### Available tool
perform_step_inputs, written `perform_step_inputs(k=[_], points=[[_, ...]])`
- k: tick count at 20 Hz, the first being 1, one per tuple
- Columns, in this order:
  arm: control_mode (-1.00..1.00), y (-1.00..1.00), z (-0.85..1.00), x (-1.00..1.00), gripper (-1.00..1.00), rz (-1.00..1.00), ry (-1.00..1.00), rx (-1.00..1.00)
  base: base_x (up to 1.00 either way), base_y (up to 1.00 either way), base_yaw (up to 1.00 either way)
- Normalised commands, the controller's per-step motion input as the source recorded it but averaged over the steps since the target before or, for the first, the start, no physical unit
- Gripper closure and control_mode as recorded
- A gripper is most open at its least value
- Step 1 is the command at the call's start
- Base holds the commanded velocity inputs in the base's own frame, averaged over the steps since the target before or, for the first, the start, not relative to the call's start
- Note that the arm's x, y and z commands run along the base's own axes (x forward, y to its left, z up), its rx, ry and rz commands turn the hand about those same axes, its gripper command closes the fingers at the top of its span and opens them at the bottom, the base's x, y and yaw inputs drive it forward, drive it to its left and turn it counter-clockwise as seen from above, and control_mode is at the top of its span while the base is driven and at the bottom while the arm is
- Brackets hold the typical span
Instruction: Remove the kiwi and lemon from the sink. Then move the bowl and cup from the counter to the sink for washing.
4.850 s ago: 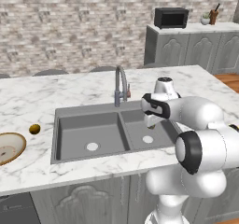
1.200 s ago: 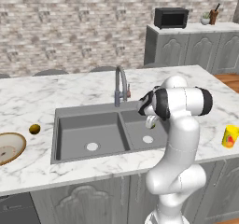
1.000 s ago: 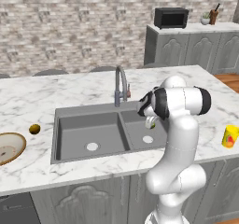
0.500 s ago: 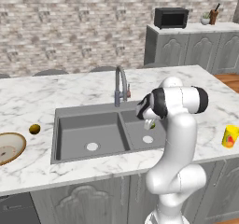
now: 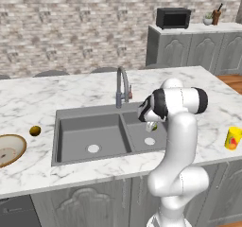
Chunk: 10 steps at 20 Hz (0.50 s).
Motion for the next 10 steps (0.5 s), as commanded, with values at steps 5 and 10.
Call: perform_step_inputs(k=[5,10], points=[[-1.00,-0.06,-0.12,0.13,-1.00,0.00,0.00,0.00,0.00,0.00,0.00],[-1.00,-0.03,-0.12,0.15,-1.00,0.00,0.00,0.00,0.00,0.00,0.00]])
